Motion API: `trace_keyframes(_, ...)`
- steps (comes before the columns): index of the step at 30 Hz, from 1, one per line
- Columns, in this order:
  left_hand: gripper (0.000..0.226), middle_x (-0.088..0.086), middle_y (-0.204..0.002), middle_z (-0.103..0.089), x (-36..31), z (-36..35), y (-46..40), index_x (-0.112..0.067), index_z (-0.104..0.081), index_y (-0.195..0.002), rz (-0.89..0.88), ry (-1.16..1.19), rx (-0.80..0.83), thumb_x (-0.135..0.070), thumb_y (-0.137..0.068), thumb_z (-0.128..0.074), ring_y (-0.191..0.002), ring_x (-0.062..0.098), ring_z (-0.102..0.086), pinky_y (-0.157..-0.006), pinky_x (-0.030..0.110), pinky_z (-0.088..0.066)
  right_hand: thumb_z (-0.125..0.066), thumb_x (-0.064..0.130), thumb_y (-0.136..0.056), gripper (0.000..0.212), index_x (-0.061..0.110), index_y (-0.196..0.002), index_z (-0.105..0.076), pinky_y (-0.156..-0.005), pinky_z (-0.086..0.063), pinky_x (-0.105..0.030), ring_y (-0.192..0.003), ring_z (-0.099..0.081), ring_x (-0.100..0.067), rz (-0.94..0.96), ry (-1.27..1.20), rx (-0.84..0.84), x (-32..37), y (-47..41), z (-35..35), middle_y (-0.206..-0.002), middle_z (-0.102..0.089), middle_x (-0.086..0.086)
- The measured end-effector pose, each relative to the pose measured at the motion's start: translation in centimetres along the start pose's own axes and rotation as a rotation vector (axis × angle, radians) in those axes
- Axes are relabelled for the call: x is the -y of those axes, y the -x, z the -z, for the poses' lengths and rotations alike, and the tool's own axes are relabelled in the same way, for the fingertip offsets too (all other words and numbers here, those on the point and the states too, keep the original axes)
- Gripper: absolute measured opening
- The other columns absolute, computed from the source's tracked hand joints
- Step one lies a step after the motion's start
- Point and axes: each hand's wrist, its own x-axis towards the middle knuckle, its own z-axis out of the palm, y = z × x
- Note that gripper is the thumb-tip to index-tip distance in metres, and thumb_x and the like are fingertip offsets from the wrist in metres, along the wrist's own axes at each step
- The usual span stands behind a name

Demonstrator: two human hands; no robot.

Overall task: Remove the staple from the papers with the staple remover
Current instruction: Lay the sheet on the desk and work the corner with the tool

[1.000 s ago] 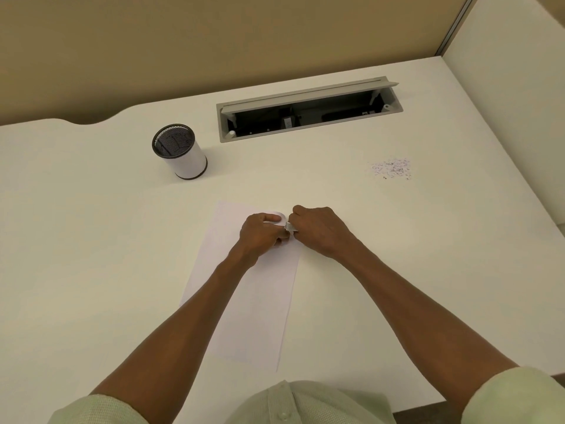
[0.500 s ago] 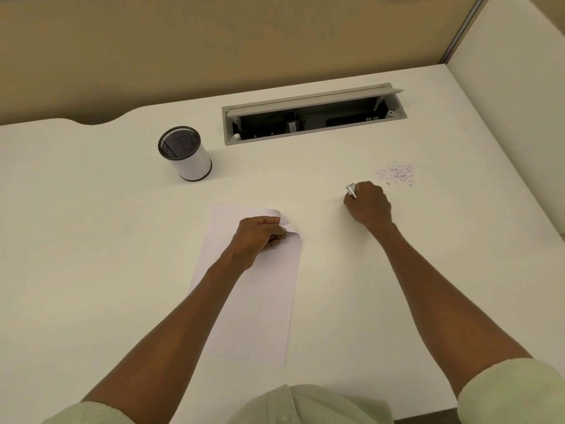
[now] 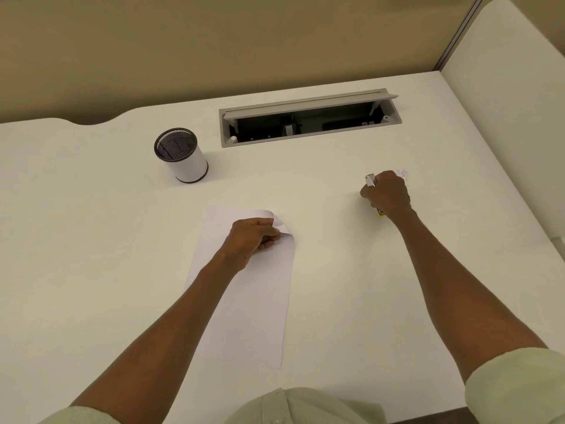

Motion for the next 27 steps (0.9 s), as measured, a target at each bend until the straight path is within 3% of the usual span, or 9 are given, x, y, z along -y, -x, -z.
trace_keyframes(3,0.03,0.009,-0.082,-0.076,0.0,0.1,0.0,-0.006,-0.068,-0.108,0.002,0.005,0.001,0.006,-0.081,-0.073,-0.08,0.02,-0.073,-0.082,0.03,-0.058,-0.057,0.025,-0.065,0.024,0.005,-0.078,-0.056,-0.065,-0.049,-0.033,-0.065,-0.062,-0.03,-0.061,-0.11,0.015,-0.3,-0.1,0.5,-0.069,-0.066,-0.012)
trace_keyframes(7,0.03,0.009,-0.082,-0.076,0.1,0.1,-0.1,-0.005,-0.068,-0.109,0.005,0.011,0.0,0.006,-0.082,-0.073,-0.079,0.019,-0.073,-0.08,0.03,-0.058,-0.057,0.017,-0.079,0.017,0.004,-0.088,-0.06,-0.055,-0.043,-0.025,-0.05,-0.054,-0.021,-0.125,-0.344,0.088,0.1,0.0,0.8,-0.07,-0.06,-0.008)
trace_keyframes(13,0.034,0.011,-0.086,-0.077,0.2,0.1,0.0,-0.004,-0.068,-0.113,0.011,0.011,0.002,0.005,-0.081,-0.074,-0.08,0.018,-0.074,-0.081,0.029,-0.058,-0.053,0.025,-0.09,0.019,0.007,-0.097,-0.058,-0.054,-0.04,-0.025,-0.056,-0.054,-0.018,-0.156,-0.495,0.265,2.0,0.7,0.0,-0.082,-0.063,-0.007)
trace_keyframes(16,0.034,0.01,-0.086,-0.077,0.1,0.1,0.1,-0.004,-0.069,-0.114,0.016,0.018,-0.001,0.005,-0.081,-0.074,-0.08,0.018,-0.074,-0.079,0.029,-0.058,-0.06,0.019,-0.086,0.014,0.01,-0.076,-0.058,-0.053,-0.035,-0.024,-0.055,-0.049,-0.019,-0.077,-0.39,0.269,3.8,1.3,-1.7,-0.068,-0.056,-0.005)
trace_keyframes(18,0.034,0.01,-0.085,-0.077,0.0,0.2,0.2,-0.004,-0.069,-0.113,0.017,0.032,-0.003,0.006,-0.081,-0.073,-0.08,0.019,-0.074,-0.078,0.028,-0.058,-0.064,0.018,-0.083,0.03,0.012,-0.059,-0.047,-0.048,-0.031,-0.024,-0.051,-0.044,-0.02,0.0,-0.274,0.237,5.2,2.0,-2.8,-0.058,-0.047,-0.004)
trace_keyframes(21,0.033,0.012,-0.087,-0.076,-0.1,0.3,0.4,-0.004,-0.069,-0.112,0.021,0.041,0.0,0.006,-0.081,-0.073,-0.08,0.019,-0.073,-0.079,0.028,-0.058,-0.059,0.023,-0.086,0.028,0.006,-0.064,-0.052,-0.054,-0.039,-0.027,-0.06,-0.053,-0.027,0.139,-0.086,0.14,7.1,2.6,-4.9,-0.06,-0.054,-0.006)
trace_keyframes(27,0.028,0.013,-0.089,-0.075,-0.3,0.7,0.4,-0.005,-0.069,-0.108,0.03,0.059,-0.005,0.007,-0.082,-0.072,-0.079,0.019,-0.072,-0.082,0.029,-0.059,-0.052,0.009,-0.088,0.024,0.009,-0.066,-0.042,-0.062,-0.032,-0.03,-0.076,-0.05,-0.029,0.32,0.145,-0.046,10.2,2.5,-8.4,-0.083,-0.049,-0.011)
